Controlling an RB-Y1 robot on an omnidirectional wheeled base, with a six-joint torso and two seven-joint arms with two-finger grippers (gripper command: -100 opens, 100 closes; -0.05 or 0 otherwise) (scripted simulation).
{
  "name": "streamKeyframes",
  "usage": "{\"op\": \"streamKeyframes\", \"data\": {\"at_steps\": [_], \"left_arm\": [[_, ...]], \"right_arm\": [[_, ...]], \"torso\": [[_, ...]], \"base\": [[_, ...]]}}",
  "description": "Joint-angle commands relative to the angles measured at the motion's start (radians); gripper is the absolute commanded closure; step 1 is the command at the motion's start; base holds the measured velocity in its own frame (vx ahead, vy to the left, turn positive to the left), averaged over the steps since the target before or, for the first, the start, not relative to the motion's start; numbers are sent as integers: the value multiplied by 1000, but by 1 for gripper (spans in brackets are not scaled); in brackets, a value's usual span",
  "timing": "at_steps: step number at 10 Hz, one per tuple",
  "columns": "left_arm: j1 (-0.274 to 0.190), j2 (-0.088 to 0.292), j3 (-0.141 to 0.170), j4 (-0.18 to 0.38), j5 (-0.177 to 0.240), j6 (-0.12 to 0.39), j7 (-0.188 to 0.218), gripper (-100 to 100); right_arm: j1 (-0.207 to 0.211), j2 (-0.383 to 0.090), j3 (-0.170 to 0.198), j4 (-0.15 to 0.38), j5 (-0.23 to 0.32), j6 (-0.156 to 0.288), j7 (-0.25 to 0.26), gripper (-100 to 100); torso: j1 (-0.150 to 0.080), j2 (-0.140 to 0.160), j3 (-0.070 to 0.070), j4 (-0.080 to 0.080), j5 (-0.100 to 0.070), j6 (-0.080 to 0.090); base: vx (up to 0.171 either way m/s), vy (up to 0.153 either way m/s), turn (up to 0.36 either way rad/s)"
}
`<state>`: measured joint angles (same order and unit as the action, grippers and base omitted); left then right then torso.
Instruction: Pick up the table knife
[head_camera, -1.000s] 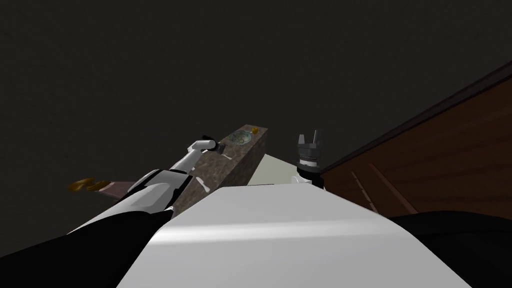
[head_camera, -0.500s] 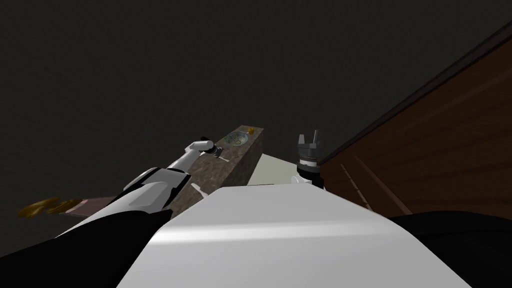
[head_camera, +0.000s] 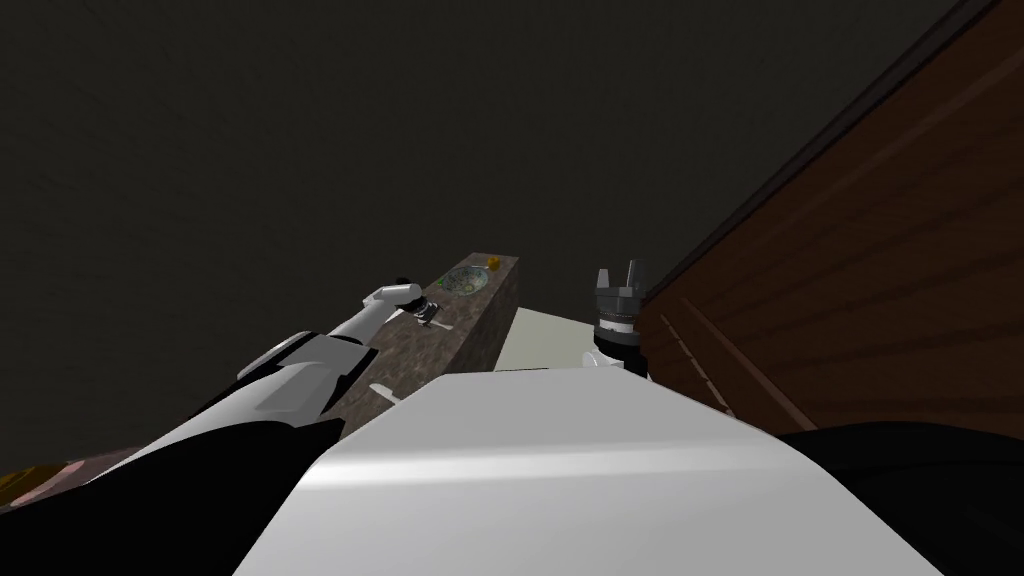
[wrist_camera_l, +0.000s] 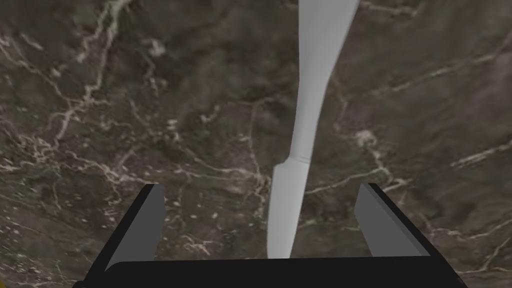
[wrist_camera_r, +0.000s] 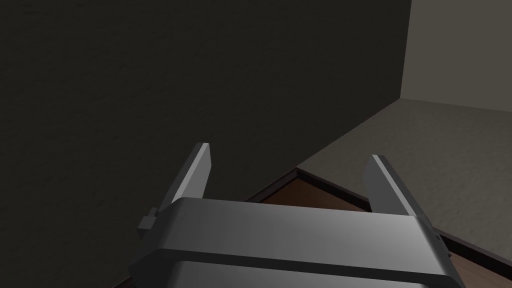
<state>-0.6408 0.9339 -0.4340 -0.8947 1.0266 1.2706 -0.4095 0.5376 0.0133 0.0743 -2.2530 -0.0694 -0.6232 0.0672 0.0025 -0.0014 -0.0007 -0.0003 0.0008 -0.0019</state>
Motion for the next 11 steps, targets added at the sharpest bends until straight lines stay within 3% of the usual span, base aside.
{"op": "streamKeyframes", "data": {"at_steps": [1,5,6,7,9,11], "left_arm": [[-3,15,-20,26,17,46,-12,-100],[-3,25,-35,45,28,73,-19,-100],[-4,25,-36,47,28,75,-20,0],[3,27,-26,65,32,65,-58,-100],[11,29,-16,84,35,56,-95,-100],[25,34,4,121,42,36,-162,-100]], "right_arm": [[0,0,0,0,0,0,0,0],[0,0,0,0,0,0,0,0],[0,0,0,0,0,0,0,0],[0,0,0,0,0,0,0,0],[0,0,0,0,0,0,0,0],[0,0,0,0,0,0,0,0]], "torso": [[0,0,0,0,0,0],[-1,0,0,0,0,-1],[-1,0,0,0,0,-1],[-2,0,0,0,0,-1],[-7,-5,-3,-1,-1,-1],[-6,-5,-3,-1,-1,-1]], "base": [[-2,37,-186],[2,23,-82],[0,0,0],[32,-28,83],[95,-81,91],[84,-79,90]]}}
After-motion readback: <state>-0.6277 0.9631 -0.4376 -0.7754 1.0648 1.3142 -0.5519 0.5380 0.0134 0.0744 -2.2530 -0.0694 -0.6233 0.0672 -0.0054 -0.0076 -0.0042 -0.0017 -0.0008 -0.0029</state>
